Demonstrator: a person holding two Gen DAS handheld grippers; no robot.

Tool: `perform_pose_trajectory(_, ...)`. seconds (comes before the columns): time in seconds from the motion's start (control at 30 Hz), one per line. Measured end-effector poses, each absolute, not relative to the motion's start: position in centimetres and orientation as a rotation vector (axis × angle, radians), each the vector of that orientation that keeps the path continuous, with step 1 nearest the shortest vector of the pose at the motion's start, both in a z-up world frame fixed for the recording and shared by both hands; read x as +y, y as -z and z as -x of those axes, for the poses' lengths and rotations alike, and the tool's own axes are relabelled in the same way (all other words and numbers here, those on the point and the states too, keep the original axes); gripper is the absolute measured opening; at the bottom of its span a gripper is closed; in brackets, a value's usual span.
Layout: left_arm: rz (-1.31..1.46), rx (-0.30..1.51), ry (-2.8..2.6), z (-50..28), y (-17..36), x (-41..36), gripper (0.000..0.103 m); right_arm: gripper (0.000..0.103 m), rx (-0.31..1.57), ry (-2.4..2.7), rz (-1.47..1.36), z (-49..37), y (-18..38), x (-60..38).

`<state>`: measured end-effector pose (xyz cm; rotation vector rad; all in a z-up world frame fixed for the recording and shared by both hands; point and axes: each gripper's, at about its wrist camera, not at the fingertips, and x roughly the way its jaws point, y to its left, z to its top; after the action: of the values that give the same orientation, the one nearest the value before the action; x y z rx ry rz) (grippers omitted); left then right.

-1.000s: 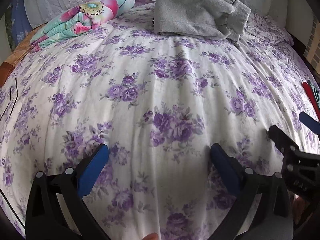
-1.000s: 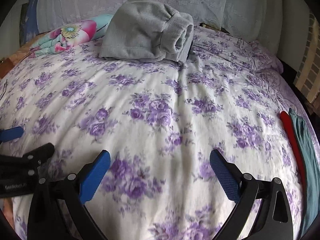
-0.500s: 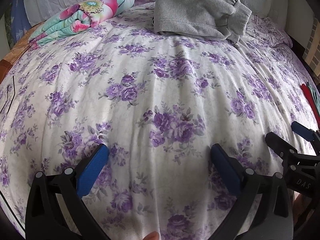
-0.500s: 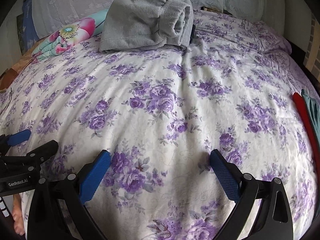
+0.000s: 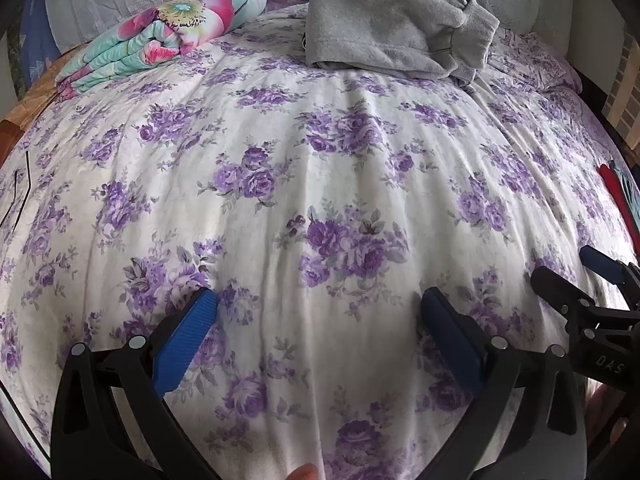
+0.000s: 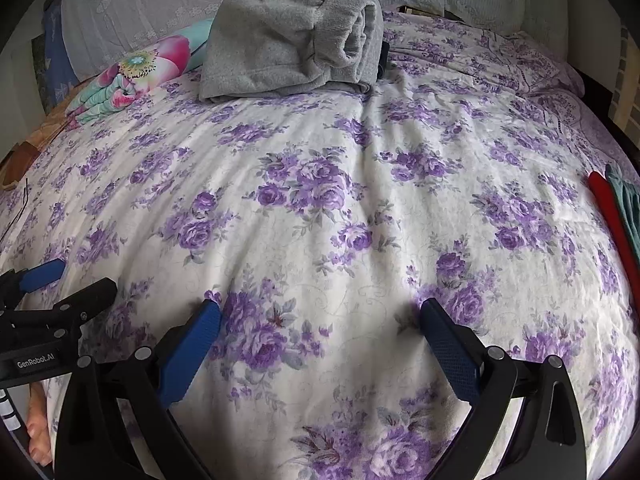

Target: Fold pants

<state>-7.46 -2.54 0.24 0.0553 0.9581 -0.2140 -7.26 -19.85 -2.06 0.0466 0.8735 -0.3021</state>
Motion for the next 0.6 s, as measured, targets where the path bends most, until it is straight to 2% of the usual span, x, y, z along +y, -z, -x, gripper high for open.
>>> perform_pose_trajectory(0.07,-0.046,0.935,0.212,7.7,-0.9,-2.4,0.099,0.100,0.839,0.294,-0.047,7.5,1.5,-19.9)
perform_pose_trajectory(0.23,-0.029,0.750,0.197,6.6,-5.3,-3.7,0.099,0.100,0.655,0.289,0.006,6.6,-3.0,-20.3)
perform_pose_trajectory(0.47,-0.113,0.570,0.057,-2.8,-9.9,-7.4,0.099,0.100,0.341,0.381,0.100,0.7,-8.2,-22.9)
perform_pose_trajectory(0.6,-0.100,0.597,-0.009,-9.3,-9.5,-8.2,0.099,0.100,0.330,0.359,0.078,-4.6,-8.0,-25.4)
